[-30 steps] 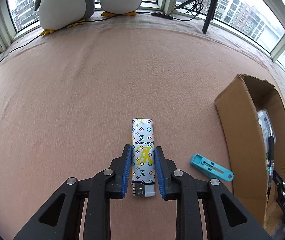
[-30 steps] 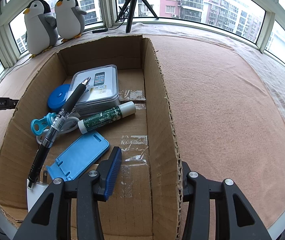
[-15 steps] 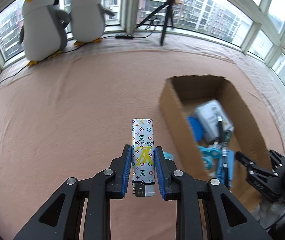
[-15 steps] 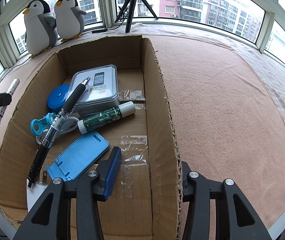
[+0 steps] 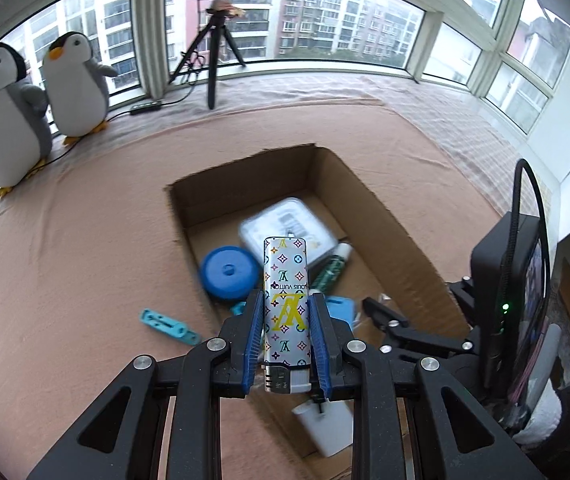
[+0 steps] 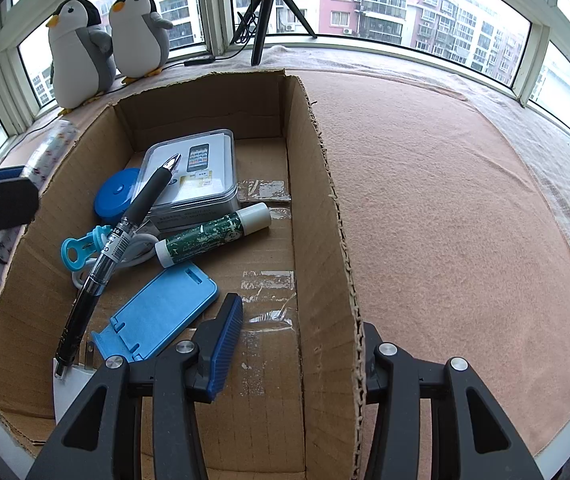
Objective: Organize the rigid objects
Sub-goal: 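Carry the patterned lighter into the box and open the left tool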
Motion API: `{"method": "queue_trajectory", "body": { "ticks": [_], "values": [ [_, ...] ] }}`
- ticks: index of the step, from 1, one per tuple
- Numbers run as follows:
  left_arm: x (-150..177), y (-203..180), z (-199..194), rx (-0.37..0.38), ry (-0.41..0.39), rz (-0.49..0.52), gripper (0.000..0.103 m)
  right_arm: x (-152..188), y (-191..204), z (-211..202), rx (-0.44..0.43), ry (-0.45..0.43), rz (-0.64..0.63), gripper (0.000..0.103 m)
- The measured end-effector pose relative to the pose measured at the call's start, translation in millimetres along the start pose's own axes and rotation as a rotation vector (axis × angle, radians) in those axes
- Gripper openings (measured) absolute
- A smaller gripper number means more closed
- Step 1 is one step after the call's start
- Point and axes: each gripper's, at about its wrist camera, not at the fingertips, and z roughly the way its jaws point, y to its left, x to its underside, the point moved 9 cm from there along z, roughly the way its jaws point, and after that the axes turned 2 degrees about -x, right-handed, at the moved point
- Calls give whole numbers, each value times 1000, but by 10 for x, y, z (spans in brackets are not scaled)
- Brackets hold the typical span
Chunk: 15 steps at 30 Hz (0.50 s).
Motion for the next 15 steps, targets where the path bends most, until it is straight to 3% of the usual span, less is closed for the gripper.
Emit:
{"method": "queue_trajectory", "body": {
  "ticks": [6, 15],
  "values": [
    [7, -200, 210, 15, 33, 15, 25, 0, 0, 2, -1, -1, 2, 42],
    [19, -203, 316, 23, 48, 9, 25, -2, 3, 5, -1, -1, 4, 42]
  ]
}}
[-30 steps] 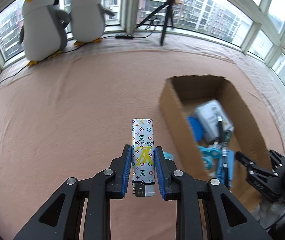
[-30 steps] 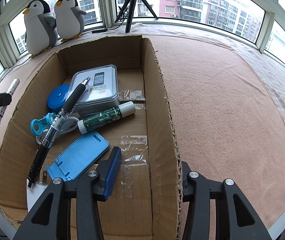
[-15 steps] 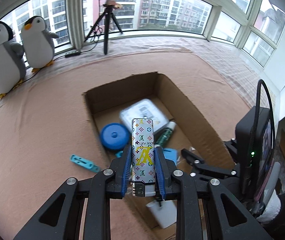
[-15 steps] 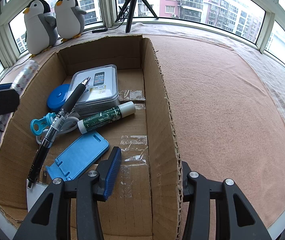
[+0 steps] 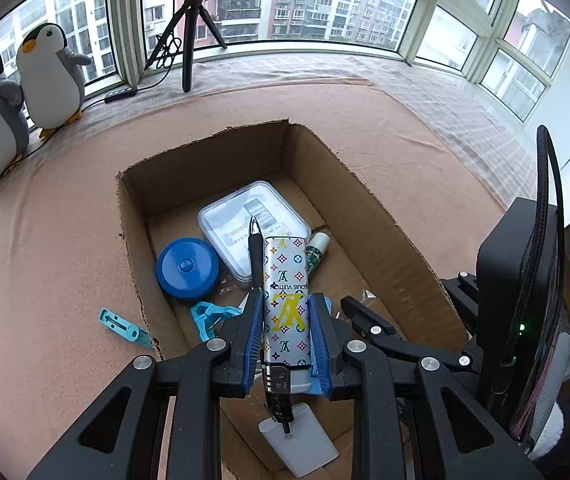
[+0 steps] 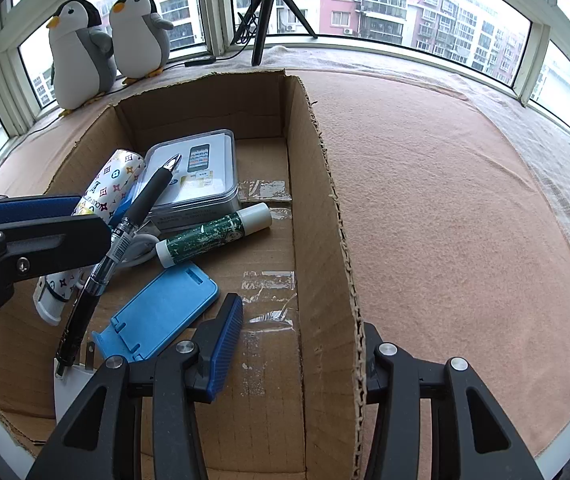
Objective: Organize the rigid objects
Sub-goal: 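Carry the patterned lighter into the box and open the left tool, then move the left tool to the teal clip and close on it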
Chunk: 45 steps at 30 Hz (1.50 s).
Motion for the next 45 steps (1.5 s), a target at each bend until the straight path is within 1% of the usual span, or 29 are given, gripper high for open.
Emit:
{"method": "queue_trajectory", "body": {
  "ticks": [2, 3, 4, 19, 24, 28, 31, 37, 39, 42, 45],
  "values": [
    [-7, 10, 7, 6, 6, -2, 30, -2, 5, 2, 0, 0, 0, 42],
    [-7, 19, 6, 5, 7, -7, 40, -2, 5, 3, 0, 0, 0, 42],
    [-5, 31, -14, 4, 0, -7, 48, -1, 3, 1, 0, 0, 0, 42],
    [1, 40, -118, 19, -19, -13, 49, 1, 10, 2, 1, -2, 1, 43],
    [4, 233, -311, 21, -45, -44, 49, 1, 11, 2, 0, -3, 1, 43],
    [23, 564, -488, 9, -60, -101, 49, 1, 10, 2, 1, -2, 1, 43],
    [55, 858, -569, -22, -62, -151, 49, 1, 10, 2, 1, -2, 1, 43],
    [173, 1368, -573, -44, -35, -277, 49, 2, 8, 2, 3, -2, -1, 43],
    [221, 1464, -501, -33, -12, -322, 49, 1, 11, 3, 6, -1, -2, 43],
    [286, 1577, -354, 7, 32, -411, 49, -4, 11, 7, 8, -2, -2, 44],
    [310, 1620, -204, 39, 64, -485, 49, -5, 12, 7, 7, -2, -2, 44]
  ]
}}
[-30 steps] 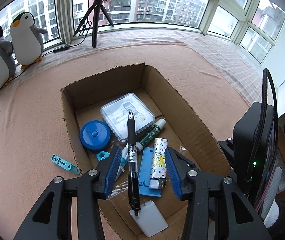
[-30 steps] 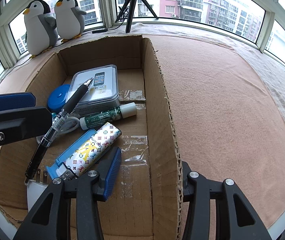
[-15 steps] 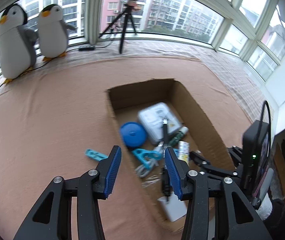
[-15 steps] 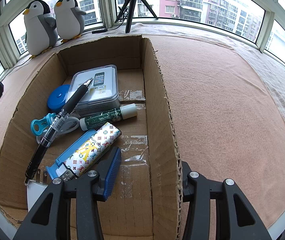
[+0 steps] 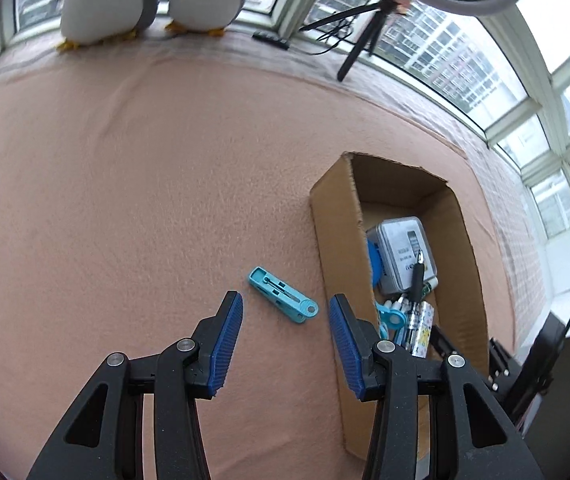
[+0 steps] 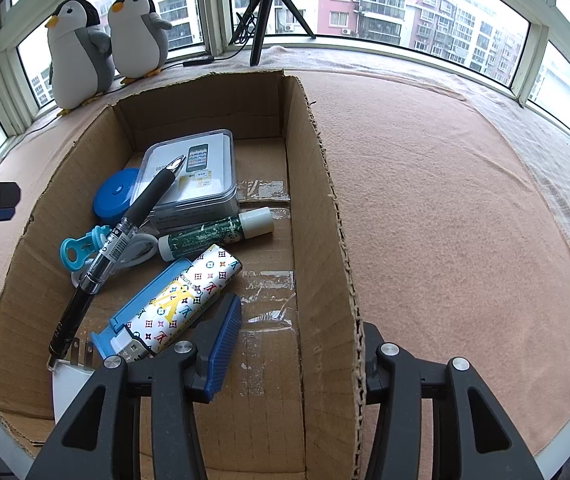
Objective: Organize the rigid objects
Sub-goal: 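Move the left tool to the teal clip and close on it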
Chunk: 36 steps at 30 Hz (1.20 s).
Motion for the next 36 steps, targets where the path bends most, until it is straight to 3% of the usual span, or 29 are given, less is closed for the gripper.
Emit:
{"method": "queue_trajectory", "body": {
  "ticks": [5, 9, 18, 22, 30, 36],
  "values": [
    [-24, 106, 251, 24, 56, -149, 47, -1, -1, 0, -5, -2, 0, 44],
    [-30, 98, 380, -18, 64, -168, 47, -1, 1, 4, -20, -4, 3, 44],
    [-6, 54, 534, -117, 69, -111, 47, 2, 20, 11, -48, -7, 8, 44],
    [2, 20, 582, -127, 75, -89, 47, 4, 29, 14, -54, -8, 9, 44],
    [41, 63, 581, -157, 85, -31, 31, 3, 30, 22, -55, -7, 13, 45],
    [57, 65, 582, -143, 89, 0, 26, 5, 27, 28, -52, -4, 15, 46]
  ]
}}
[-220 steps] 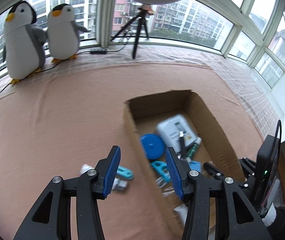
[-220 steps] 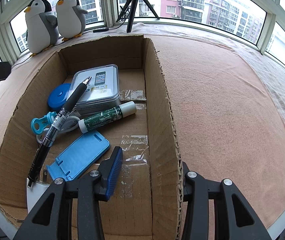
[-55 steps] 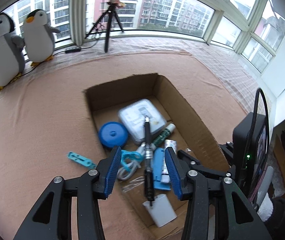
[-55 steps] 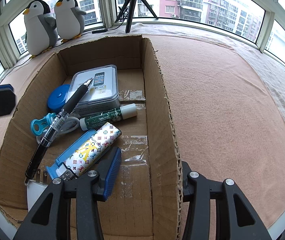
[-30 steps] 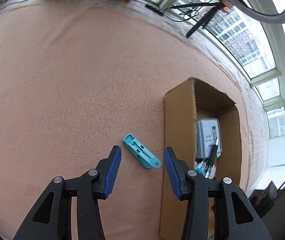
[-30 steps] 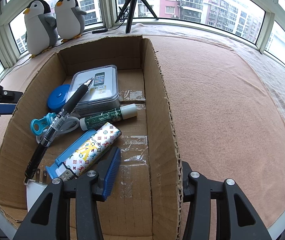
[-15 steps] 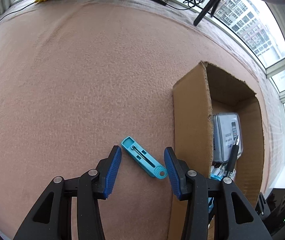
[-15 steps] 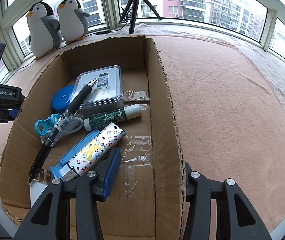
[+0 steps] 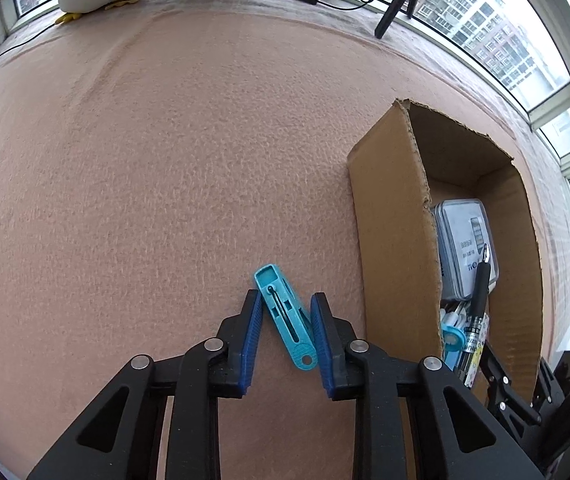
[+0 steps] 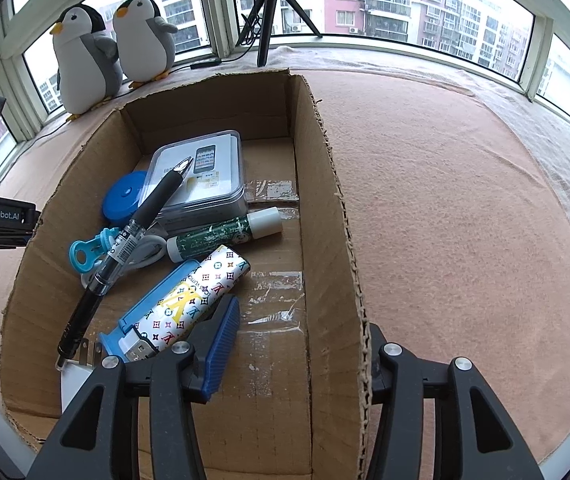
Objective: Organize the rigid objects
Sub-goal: 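Move the left tool to the teal clip and close on it, then carry the teal clip into the box and open the left tool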
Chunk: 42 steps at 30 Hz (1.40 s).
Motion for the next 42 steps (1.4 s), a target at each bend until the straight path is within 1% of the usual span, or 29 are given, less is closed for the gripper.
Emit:
{"method": "queue_trajectory", "body": {
  "ticks": [2, 4, 6, 17, 23, 28, 32, 35, 37, 42],
  "values": [
    [40, 42, -27, 7, -1, 10, 24, -1, -2, 0, 0, -1, 0, 46],
    [53, 54, -37, 18, 0, 13, 17, -2, -4, 1, 1, 0, 0, 46],
    [102, 87, -72, 21, -4, 24, 13, -2, -11, 3, 3, -1, -1, 46],
    [253, 239, -255, -17, -79, 86, 13, 0, -19, 6, 13, 0, -2, 48],
    [273, 220, -548, -45, -165, 137, 13, 4, -17, -4, 27, 1, -7, 49],
    [288, 46, -830, -46, -241, 194, 13, 8, -14, -18, 38, 2, -9, 50],
    [293, -204, -987, -36, -284, 247, 13, 9, -11, -25, 42, 2, -9, 50],
    [308, -410, -1047, -21, -301, 277, 13, 10, -13, -24, 44, 2, -9, 50],
    [296, -557, -1063, -24, -318, 302, 13, 10, -14, -25, 44, 2, -8, 50],
    [293, -922, -1040, 7, -322, 341, 13, 11, -15, -26, 44, 2, -10, 50]
  ]
}}
